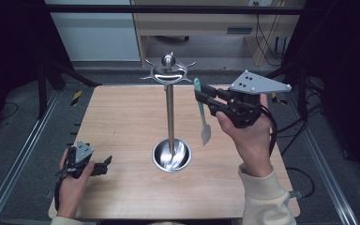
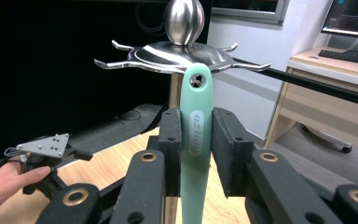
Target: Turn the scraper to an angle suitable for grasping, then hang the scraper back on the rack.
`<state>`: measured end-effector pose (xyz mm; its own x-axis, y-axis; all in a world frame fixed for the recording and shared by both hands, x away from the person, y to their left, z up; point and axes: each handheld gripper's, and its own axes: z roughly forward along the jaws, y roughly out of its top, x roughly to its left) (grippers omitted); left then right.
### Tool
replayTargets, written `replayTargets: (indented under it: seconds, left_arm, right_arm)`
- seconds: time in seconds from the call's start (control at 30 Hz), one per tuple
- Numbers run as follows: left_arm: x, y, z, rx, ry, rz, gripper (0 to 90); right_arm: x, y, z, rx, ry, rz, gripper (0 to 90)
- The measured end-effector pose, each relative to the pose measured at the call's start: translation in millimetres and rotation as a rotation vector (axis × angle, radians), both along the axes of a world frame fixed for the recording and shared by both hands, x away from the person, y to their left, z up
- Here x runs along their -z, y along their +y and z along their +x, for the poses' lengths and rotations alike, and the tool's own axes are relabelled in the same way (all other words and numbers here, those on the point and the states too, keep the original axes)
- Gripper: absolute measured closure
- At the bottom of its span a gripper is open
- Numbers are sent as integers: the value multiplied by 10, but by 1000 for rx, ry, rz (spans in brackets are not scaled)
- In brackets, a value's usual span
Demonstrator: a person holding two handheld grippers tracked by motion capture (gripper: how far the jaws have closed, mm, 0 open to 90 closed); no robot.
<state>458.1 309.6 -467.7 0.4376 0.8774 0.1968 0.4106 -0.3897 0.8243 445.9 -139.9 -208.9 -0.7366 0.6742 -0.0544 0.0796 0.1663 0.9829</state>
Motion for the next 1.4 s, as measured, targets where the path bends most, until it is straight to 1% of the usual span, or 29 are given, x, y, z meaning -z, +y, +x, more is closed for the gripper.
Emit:
replayTargets:
  seconds: [0.67,0.8,1.4]
  left_arm:
    - [6,-10,3,5,3,3,31]
    - [7,-6,3,5,5,3,31]
    - [11,-17,3,12,9,6,31]
  right_arm:
    - [18,54,43,-5,13,-13,741]
    - [30,83,62,-2,14,-19,741]
    - [57,193,111,-4,14,-18,741]
